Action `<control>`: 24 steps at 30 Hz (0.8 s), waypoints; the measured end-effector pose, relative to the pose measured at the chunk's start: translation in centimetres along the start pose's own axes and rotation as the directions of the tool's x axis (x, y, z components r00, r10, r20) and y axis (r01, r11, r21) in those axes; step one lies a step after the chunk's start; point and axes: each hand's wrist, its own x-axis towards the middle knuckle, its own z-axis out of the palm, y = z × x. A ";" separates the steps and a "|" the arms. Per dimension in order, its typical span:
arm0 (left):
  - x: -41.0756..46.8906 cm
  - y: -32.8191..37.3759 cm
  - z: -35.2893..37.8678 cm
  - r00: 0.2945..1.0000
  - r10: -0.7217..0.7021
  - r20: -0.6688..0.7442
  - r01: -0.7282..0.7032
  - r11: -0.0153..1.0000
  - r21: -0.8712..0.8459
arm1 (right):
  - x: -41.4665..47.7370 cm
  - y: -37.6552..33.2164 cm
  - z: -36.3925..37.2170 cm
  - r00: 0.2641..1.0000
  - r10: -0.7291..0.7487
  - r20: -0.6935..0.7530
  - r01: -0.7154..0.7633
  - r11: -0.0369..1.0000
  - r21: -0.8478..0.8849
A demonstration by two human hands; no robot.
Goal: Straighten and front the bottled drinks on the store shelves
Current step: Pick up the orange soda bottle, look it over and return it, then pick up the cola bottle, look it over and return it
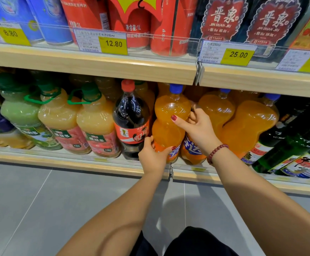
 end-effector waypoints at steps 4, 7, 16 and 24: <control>-0.6 0.4 0.7 0.999 0.002 -0.042 -0.001 1.000 0.025 | -0.2 0.1 -0.8 1.000 -0.004 0.011 0.004 1.000 0.022; -0.8 0.5 0.8 0.999 0.017 -0.050 -0.014 0.999 0.045 | -0.4 0.4 -1.0 1.000 0.000 0.004 0.000 0.999 0.035; -0.2 0.1 -0.6 0.998 0.045 0.031 -0.047 0.998 0.044 | -1.0 0.3 0.3 0.999 -0.037 0.039 0.037 0.999 0.011; 0.5 -0.6 -2.5 0.979 0.022 0.205 -0.003 0.996 -0.094 | -1.7 0.4 1.1 0.998 -0.061 -0.004 0.061 0.998 -0.006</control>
